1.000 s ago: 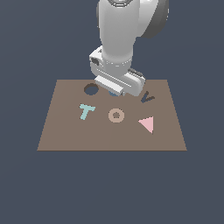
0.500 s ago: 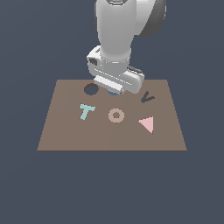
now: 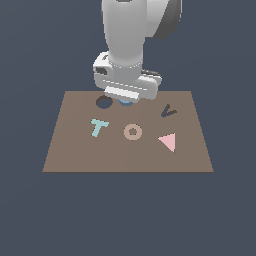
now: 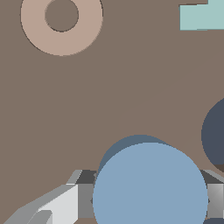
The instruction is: Insert a designated object into the corresponding slot on a board.
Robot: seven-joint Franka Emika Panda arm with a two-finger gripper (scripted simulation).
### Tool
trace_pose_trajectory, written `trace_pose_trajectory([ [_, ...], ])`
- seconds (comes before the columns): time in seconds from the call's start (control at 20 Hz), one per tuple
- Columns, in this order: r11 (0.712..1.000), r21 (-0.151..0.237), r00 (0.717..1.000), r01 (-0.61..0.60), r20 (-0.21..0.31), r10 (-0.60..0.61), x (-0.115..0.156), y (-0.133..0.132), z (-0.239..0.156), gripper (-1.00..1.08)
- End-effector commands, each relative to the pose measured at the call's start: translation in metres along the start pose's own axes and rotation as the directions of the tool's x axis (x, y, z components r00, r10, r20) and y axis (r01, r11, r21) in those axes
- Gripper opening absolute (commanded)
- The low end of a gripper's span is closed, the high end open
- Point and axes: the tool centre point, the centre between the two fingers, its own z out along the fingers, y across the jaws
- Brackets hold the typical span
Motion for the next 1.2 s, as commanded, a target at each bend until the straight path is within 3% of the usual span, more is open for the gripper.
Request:
trace_pose_trajectory([
  [0.0, 0.997, 0.0, 0.997, 0.075, -0.001, -0.075, -0.001, 0.006, -0.001, -1.0],
  [0.2, 0.978, 0.0, 0.978, 0.21, -0.001, -0.21, -0.002, 0.018, -0.001, -1.0],
  [0.45, 0.925, 0.0, 0.925, 0.38, -0.001, -0.38, 0.0, 0.033, -0.002, -1.0],
  [1.15, 0.683, 0.0, 0.683, 0.731, 0.0, -0.731, 0.016, 0.066, -0.005, -1.0],
])
